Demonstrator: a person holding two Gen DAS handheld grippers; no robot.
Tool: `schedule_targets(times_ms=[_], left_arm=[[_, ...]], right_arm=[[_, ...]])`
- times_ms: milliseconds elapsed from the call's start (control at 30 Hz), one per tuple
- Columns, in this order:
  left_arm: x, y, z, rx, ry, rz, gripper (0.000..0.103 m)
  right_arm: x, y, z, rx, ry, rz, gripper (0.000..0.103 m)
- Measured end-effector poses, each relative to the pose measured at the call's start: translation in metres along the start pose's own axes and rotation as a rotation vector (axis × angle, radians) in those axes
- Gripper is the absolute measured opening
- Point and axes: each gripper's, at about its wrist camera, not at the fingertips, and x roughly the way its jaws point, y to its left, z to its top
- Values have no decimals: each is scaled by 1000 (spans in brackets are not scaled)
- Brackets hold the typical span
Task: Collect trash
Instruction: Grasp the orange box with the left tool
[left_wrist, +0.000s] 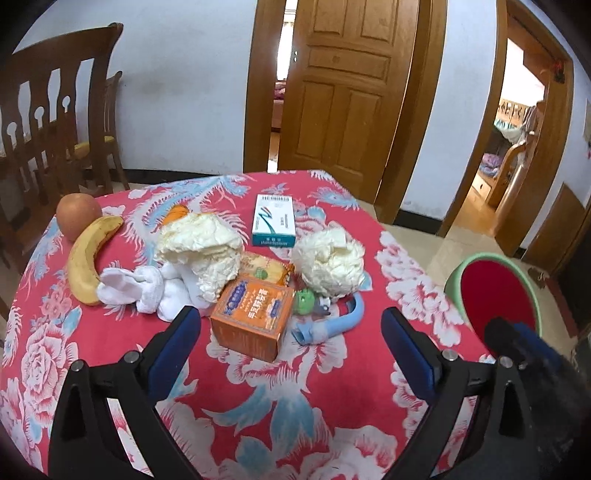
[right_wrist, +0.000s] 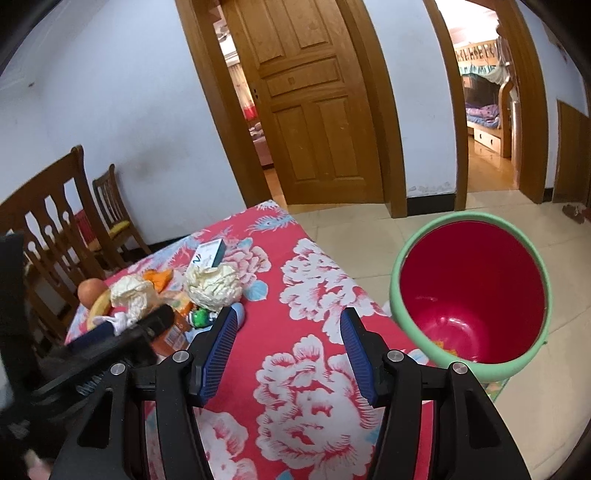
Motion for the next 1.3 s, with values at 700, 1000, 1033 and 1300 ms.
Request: schedule_targets(times_ms=[700, 1000, 1033, 1300], left_arm=[[35, 37, -15, -83, 89, 49, 56], [15, 44, -10, -105, 14, -11, 55], [15, 46, -9, -112, 14, -19, 55], [14, 49, -9, -134, 0, -56, 55]], right_arm=[[21, -6, -13, 45, 58, 45, 60], [29, 2, -17, 30, 85, 53, 60], [29, 3, -17, 29, 87, 53, 61], [33, 12, -19, 10, 102, 54, 61]])
